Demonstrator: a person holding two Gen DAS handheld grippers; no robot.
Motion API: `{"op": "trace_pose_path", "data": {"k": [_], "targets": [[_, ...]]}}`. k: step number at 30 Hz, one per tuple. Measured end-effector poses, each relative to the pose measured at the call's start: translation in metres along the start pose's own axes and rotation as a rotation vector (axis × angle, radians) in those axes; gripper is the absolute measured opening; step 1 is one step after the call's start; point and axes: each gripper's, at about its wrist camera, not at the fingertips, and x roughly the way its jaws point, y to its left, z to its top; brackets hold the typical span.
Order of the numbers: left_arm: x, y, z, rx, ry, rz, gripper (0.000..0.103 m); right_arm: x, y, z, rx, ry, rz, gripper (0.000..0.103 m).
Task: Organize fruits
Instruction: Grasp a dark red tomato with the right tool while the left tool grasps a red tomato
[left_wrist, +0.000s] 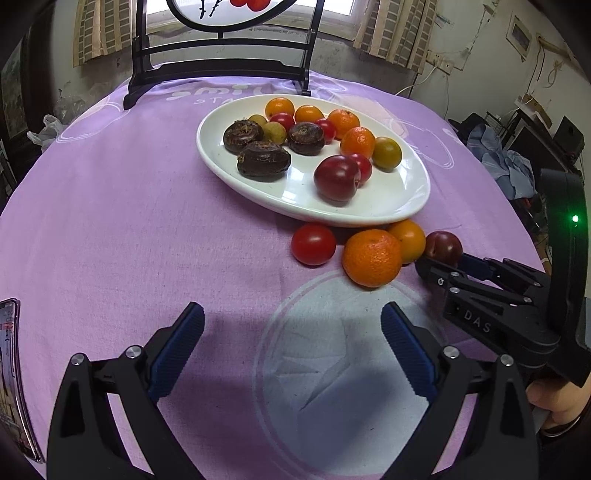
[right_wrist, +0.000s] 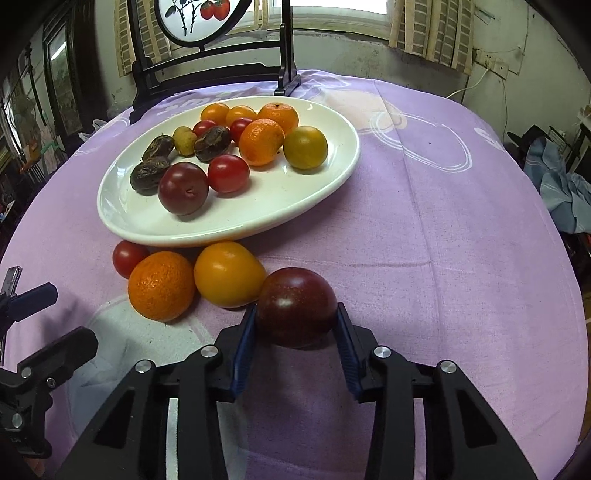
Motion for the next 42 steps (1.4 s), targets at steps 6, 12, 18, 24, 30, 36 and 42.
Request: {"op": "trace_pose_path", "data": {"k": [6,12,18,24,30,36,42], "targets": [[0.002,-0.001,-0.001,0.008,0.005,0.007,0.094,-0.009,-0.005,-0.009,0.033,-0.008,0.027,0.041],[0.006,0.001,-0.001,0.004,0.012,0.014,0.094,-0.025,-0.007,-0.029,0.049,-0.014,0.061,0.041],[0.009,0.000,-0.001,0.016,0.004,0.048,0.094,-0.031,-0.006,-0.039,0.042,-0.026,0.098,0.041],[0.015,-0.001,0.000,0.037,-0.005,0.077,0.093,-0.038,0.001,-0.041,-0.018,-0.043,0.095,0.041],[0.029,-0.002,0.000,0.059,-0.009,0.140,0.077,-0.048,0.012,-0.044,-0.063,-0.055,0.120,0.041],[0.036,-0.011,0.009,0.081,-0.003,0.160,0.074,-0.051,0.013,-0.045,-0.060,-0.055,0.134,0.041],[0.044,-0.018,0.022,0.102,-0.007,0.166,0.074,-0.057,0.014,-0.046,-0.066,-0.069,0.145,0.041]]}}
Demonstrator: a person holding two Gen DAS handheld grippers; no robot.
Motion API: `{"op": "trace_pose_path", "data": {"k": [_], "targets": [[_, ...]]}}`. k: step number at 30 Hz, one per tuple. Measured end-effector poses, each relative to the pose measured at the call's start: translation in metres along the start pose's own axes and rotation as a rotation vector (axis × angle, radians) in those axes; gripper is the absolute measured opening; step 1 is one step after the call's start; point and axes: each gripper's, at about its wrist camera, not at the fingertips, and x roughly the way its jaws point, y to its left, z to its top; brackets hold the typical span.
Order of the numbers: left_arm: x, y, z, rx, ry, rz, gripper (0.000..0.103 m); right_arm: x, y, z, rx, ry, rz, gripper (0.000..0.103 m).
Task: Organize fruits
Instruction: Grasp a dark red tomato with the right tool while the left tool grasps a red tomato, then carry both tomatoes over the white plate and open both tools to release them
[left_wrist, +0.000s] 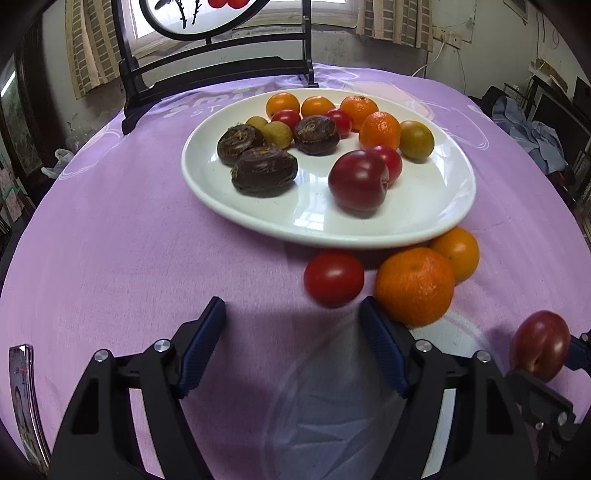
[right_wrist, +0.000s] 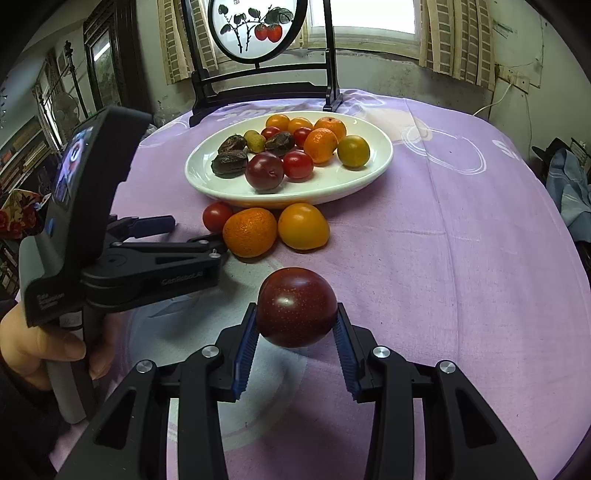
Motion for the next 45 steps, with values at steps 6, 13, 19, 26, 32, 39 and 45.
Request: {"op": "trace_pose_path", "data": {"k": [6,13,19,26,32,39,45], "targets": [[0.000,-0.005,0.001,0.004,-0.032,-0.048,0.045,0.003,0.000,0.000,0.001,0.012,-0.006,0.041],[-0.013,-0.021,-0.010,0.091,-0.025,-0.074,0.030,0.005,-0.005,-0.001,0.018,0.014,-0.016,0.041],[-0.054,-0.009,-0.024,0.097,-0.064,-0.136,0.030,-0.004,-0.012,0.002,0.059,-0.033,0.016,0.041],[-0.089,-0.003,0.009,0.105,-0.162,-0.162,0.030,-0.025,-0.011,0.028,0.090,-0.105,0.072,0.041],[-0.057,0.001,0.063,0.022,-0.166,-0.111,0.030,-0.011,-0.005,0.082,0.032,-0.142,0.048,0.041],[0.004,0.011,0.100,-0.027,-0.086,-0.045,0.030,0.051,-0.021,0.112,0.067,-0.064,-0.021,0.041],[0.022,0.011,0.120,-0.064,-0.067,-0.035,0.057,0.069,-0.028,0.118,0.065,-0.046,-0.020,0.052]]}}
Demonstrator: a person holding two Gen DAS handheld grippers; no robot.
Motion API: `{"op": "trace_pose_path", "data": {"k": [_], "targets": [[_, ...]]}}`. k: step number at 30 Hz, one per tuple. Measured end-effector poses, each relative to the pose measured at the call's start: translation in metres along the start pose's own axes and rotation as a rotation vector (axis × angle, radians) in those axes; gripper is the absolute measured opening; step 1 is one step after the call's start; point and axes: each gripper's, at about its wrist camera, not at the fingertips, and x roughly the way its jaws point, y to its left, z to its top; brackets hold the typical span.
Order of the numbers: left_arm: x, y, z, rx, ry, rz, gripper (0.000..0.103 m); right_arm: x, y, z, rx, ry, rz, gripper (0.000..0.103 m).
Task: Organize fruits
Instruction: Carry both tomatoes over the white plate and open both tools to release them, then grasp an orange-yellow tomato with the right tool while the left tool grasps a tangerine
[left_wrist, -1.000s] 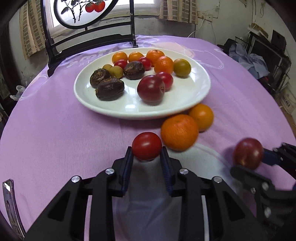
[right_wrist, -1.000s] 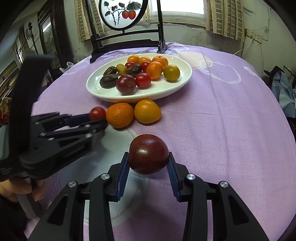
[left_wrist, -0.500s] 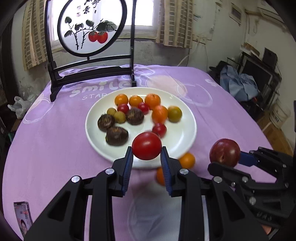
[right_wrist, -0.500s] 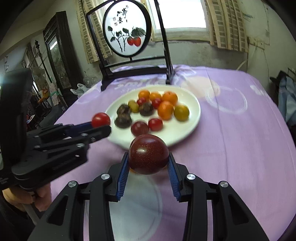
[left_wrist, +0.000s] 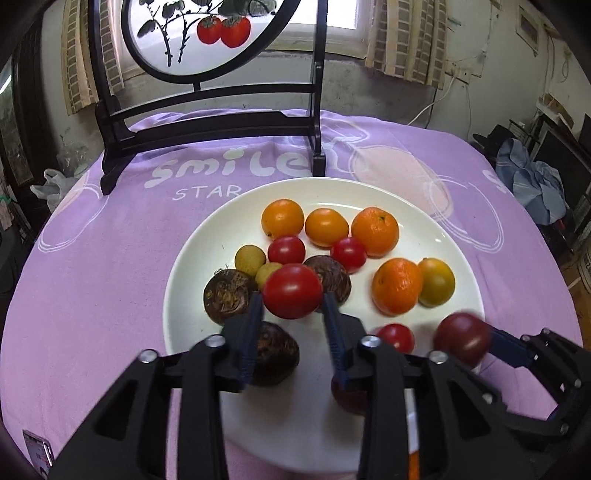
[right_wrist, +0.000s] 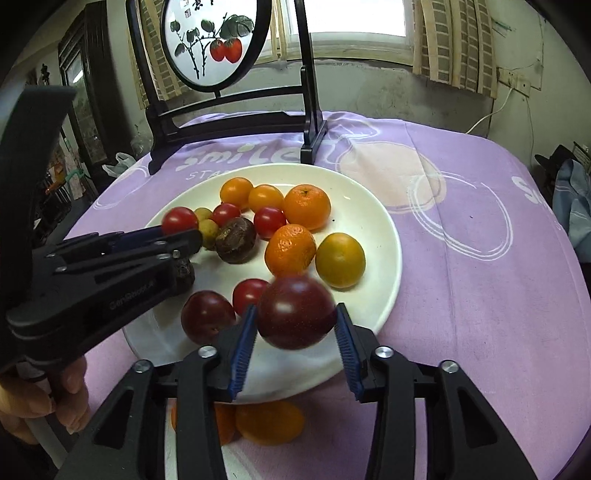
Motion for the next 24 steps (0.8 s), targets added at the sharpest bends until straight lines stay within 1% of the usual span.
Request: {"op": "trace_pose_path", "data": {"k": [1,2,4,6,9,12,15,20,22,24], "targets": [[-0.003,0.000,0.001,-0.016,-0.016,0.012,0.066,-0.002,-0.001,0.000,0.006,-0.014,-0.014,0.061],[-0.008,0.001,0.000,-0.029,-0.044,0.030,0.073,-0.007,-0.001,-0.001,0.009,-0.034,-0.028,0.062],[-0.022,0.001,-0.005,-0.030,-0.089,0.054,0.074,-0.015,-0.001,-0.004,-0.003,-0.052,-0.036,0.062],[-0.033,-0.001,-0.013,-0.008,-0.087,0.052,0.077,-0.025,0.000,-0.011,-0.026,-0.060,-0.036,0.062],[-0.049,0.000,-0.031,-0.027,-0.082,0.047,0.084,-0.043,0.000,-0.026,-0.072,-0.083,-0.055,0.062],[-0.062,0.000,-0.052,-0.035,-0.073,0.026,0.086,-0.060,-0.001,-0.046,-0.101,-0.092,-0.073,0.062],[-0.070,-0.001,-0.072,-0.038,-0.051,-0.004,0.089,-0.069,-0.001,-0.066,-0.115,-0.090,-0.074,0.062],[-0.078,-0.005,-0.106,-0.043,-0.005,-0.027,0.090,-0.065,-0.003,-0.094,-0.108,-0.022,-0.055,0.062],[-0.078,-0.007,-0.117,-0.029,0.000,-0.027,0.090,-0.061,0.000,-0.100,-0.115,0.005,-0.058,0.062],[-0.076,-0.008,-0.126,-0.013,0.004,-0.029,0.090,-0.059,0.004,-0.103,-0.127,0.013,-0.064,0.062]]}}
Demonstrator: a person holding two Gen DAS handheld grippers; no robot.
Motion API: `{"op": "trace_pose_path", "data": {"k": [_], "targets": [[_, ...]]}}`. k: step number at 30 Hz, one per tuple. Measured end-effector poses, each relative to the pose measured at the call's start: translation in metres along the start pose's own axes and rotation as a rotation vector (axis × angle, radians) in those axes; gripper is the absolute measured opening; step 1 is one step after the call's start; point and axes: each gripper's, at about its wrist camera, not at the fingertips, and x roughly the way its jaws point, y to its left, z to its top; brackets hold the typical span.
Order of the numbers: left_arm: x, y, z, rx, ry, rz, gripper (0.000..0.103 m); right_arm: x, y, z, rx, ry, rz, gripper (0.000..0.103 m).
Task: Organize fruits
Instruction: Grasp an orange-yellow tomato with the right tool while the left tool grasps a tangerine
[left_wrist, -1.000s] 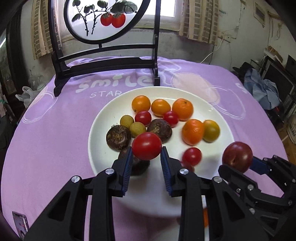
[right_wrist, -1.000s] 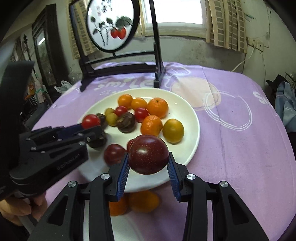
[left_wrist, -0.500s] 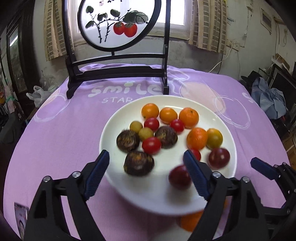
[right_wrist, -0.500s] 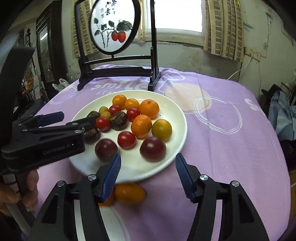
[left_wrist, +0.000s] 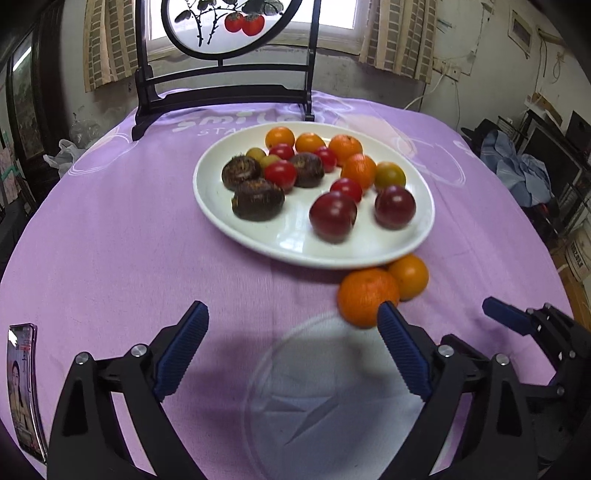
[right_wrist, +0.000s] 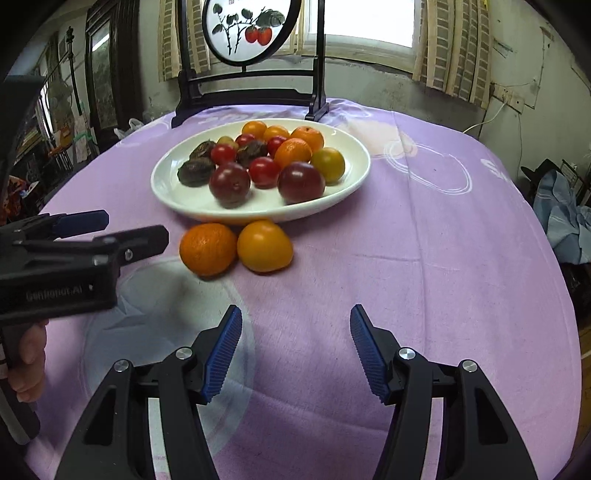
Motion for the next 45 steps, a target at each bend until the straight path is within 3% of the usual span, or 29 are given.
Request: {"op": "trace_pose_path", "data": {"k": [7,11,22,24,26,34,38,42,43,44,45], "targets": [[0.005,0.001,-0.006,0.058,-0.016,-0.003,0.090,0.021,0.010,0.002,-0.043,0.067,-0.049,0.062],[0.005,0.009,-0.002,0.012,0.018,-0.094,0.090,0.028,0.011,0.008,-0.046,0.064,-0.052,0.061],[0.011,0.014,-0.001,-0.027,0.052,-0.108,0.091,0.046,0.015,0.030,-0.053,0.065,-0.011,0.054],[0.011,0.015,-0.001,-0.031,0.056,-0.108,0.091,0.046,0.016,0.031,-0.063,0.070,0.005,0.050],[0.010,0.015,0.000,-0.030,0.053,-0.107,0.091,0.046,0.017,0.031,-0.067,0.072,0.038,0.035],[0.009,0.019,0.000,-0.048,0.046,-0.097,0.091,0.040,0.015,0.027,-0.028,0.054,0.069,0.032],[0.007,0.022,0.001,-0.059,0.041,-0.100,0.091,0.027,0.008,0.024,0.008,0.039,0.084,0.016],[0.006,0.019,0.001,-0.043,0.036,-0.100,0.091,0.028,0.006,0.019,0.008,0.054,0.081,0.018],[0.005,0.018,0.000,-0.041,0.035,-0.098,0.091,0.030,0.006,0.019,0.005,0.060,0.085,0.026],[0.004,0.019,0.000,-0.043,0.034,-0.100,0.091,0.032,0.007,0.019,0.004,0.063,0.092,0.043],[0.003,0.019,0.000,-0.047,0.031,-0.102,0.091,0.032,0.008,0.020,0.002,0.058,0.095,0.050]]}}
